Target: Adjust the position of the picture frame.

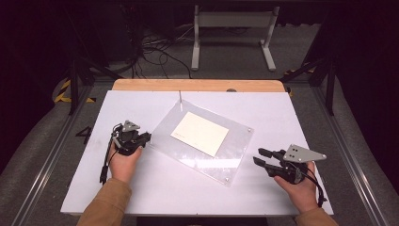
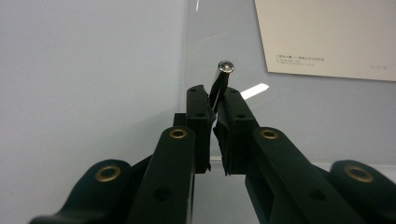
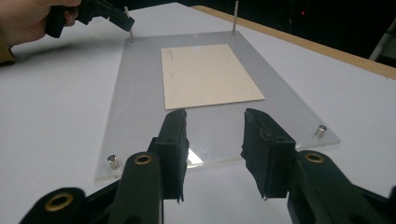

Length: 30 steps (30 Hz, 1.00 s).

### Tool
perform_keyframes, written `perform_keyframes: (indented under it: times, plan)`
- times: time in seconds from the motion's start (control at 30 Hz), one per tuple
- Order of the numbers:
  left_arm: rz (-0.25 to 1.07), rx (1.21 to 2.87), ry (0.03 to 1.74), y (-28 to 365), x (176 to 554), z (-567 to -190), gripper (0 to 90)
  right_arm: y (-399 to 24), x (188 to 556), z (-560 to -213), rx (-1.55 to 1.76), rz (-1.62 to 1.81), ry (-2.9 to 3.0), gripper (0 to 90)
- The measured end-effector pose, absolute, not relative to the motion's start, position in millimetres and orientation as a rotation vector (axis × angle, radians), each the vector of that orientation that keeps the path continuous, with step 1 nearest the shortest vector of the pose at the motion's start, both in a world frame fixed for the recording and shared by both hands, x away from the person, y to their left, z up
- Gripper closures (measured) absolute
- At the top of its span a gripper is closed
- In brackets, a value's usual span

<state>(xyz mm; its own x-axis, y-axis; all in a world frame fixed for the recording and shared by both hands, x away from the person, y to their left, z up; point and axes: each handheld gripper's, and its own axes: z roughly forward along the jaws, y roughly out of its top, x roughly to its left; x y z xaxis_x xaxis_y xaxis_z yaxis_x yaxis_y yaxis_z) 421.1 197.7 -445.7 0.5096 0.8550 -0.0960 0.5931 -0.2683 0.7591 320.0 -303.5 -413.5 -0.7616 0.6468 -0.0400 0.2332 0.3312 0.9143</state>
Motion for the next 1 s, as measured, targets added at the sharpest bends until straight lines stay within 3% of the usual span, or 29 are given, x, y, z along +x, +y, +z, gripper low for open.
perform_keyframes:
  times: [0.13, 0.17, 0.23, 0.33, 0.53, 1.0]
  plan:
    - [0.435, 1.981, 1.188, 197, 421, -446, 81.5, -302, 320, -414, 0.773, 1.407, 2.216, 61.8]
    - [0.449, 1.987, 1.2, 196, 419, -447, 71.0, -300, 320, -414, 0.767, 1.403, 2.233, 62.2]
    - [0.447, 1.984, 1.216, 198, 416, -447, 58.5, -297, 321, -414, 0.769, 1.396, 2.26, 62.5]
    - [0.447, 1.969, 1.22, 202, 410, -445, 48.5, -290, 322, -414, 0.759, 1.373, 2.316, 62.5]
    - [0.477, 1.966, 1.185, 212, 391, -437, 43.0, -269, 322, -415, 0.679, 1.282, 2.44, 62.5]
    - [0.432, 1.972, 1.117, 222, 362, -434, 42.9, -228, 325, -425, 0.617, 1.087, 2.66, 66.2]
